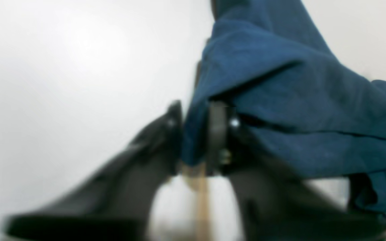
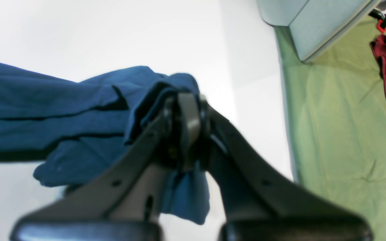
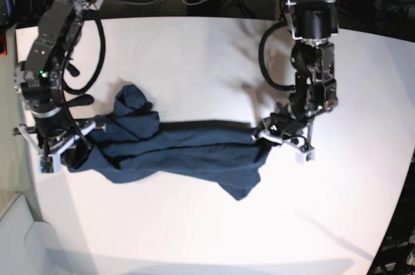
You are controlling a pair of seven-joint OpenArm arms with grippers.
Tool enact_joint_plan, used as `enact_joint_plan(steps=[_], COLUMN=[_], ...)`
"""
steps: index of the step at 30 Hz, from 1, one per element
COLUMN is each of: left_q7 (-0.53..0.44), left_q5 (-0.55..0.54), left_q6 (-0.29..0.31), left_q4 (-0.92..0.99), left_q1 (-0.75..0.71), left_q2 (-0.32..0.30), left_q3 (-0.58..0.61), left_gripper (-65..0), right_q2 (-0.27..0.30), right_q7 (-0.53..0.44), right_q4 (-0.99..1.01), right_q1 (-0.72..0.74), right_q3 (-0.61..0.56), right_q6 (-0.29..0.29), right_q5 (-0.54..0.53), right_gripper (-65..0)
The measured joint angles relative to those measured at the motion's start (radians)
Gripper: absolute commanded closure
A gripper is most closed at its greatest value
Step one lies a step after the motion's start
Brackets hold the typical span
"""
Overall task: Layout the t-shirt on the table in an organized manner, then fold the t-shirt properly
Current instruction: 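Hold the t-shirt ends with both grippers and lift it off the table, then raise the t-shirt high with both grippers and lay it flat on the table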
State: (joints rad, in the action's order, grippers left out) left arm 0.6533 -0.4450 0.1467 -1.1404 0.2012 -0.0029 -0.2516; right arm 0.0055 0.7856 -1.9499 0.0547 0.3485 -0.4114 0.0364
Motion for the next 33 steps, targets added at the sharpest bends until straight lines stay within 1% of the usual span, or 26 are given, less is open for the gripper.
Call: enact_joint_plan(steps=[1, 3, 4, 7, 9, 13, 16, 19, 23, 27, 31, 33], left_q7=[0.000, 0.000, 0.000, 0.006, 0.025, 0.012, 0.021, 0.023, 0.022, 0.024, 0.025, 0.023], left_q5=[0.000, 0.000, 0.000, 0.001, -0.004, -0.005, -0.003, -0.003, -0.005, -0.004, -0.008, -0.007], left_q6=[0.000, 0.000, 0.000, 0.000, 0.003, 0.000, -0.001, -0.001, 0.003, 0.005, 0.009, 0.009], left_q4=[0.000, 0.000, 0.000, -0.031, -0.093, -0.214, -0.260, -0.262, -0.244, -0.132, 0.001, 0.076], left_q1=[0.000, 0.001, 0.000, -0.006, -0.009, 0.008, 0.043, 0.111, 0.197, 0.346, 0.531, 0.631], left_q2=[0.000, 0.000, -0.003, -0.011, -0.038, -0.113, -0.147, -0.169, -0.172, -0.169, -0.165, -0.166], left_q3=[-0.002, -0.002, -0.002, -0.002, 0.001, -0.004, -0.003, -0.001, 0.002, 0.005, 0.006, 0.006], left_gripper=[0.0, -1.4, -0.1, -0.4, -0.4, -0.4, -0.4, -0.4, -0.4, -0.4, -0.4, -0.4], right_q2=[0.000, 0.000, 0.000, 0.008, 0.031, 0.066, 0.091, 0.097, 0.100, 0.106, 0.171, 0.187], right_q7=[-0.001, -0.001, -0.001, 0.000, 0.010, 0.001, -0.001, 0.011, 0.006, 0.003, -0.001, 0.003], right_q4=[0.000, 0.000, 0.000, 0.000, 0.000, -0.002, -0.002, -0.001, 0.000, 0.099, 0.222, 0.293], right_q1=[0.000, 0.000, 0.001, 0.006, 0.026, 0.101, 0.140, 0.203, 0.292, 0.438, 0.598, 0.689], right_q3=[0.000, 0.000, 0.000, -0.001, -0.007, 0.002, -0.003, 0.000, -0.007, -0.007, -0.009, -0.015], right_q6=[0.000, 0.000, 0.000, 0.000, -0.001, -0.001, 0.000, 0.000, 0.001, 0.000, -0.008, -0.002], right_q5=[0.000, 0.000, 0.000, 0.000, -0.005, 0.000, -0.011, -0.004, -0.009, -0.010, -0.013, -0.001], right_gripper=[0.0, 0.0, 0.0, 0.0, 0.0, 0.0, 0.0, 0.0, 0.0, 0.0, 0.0, 0.0])
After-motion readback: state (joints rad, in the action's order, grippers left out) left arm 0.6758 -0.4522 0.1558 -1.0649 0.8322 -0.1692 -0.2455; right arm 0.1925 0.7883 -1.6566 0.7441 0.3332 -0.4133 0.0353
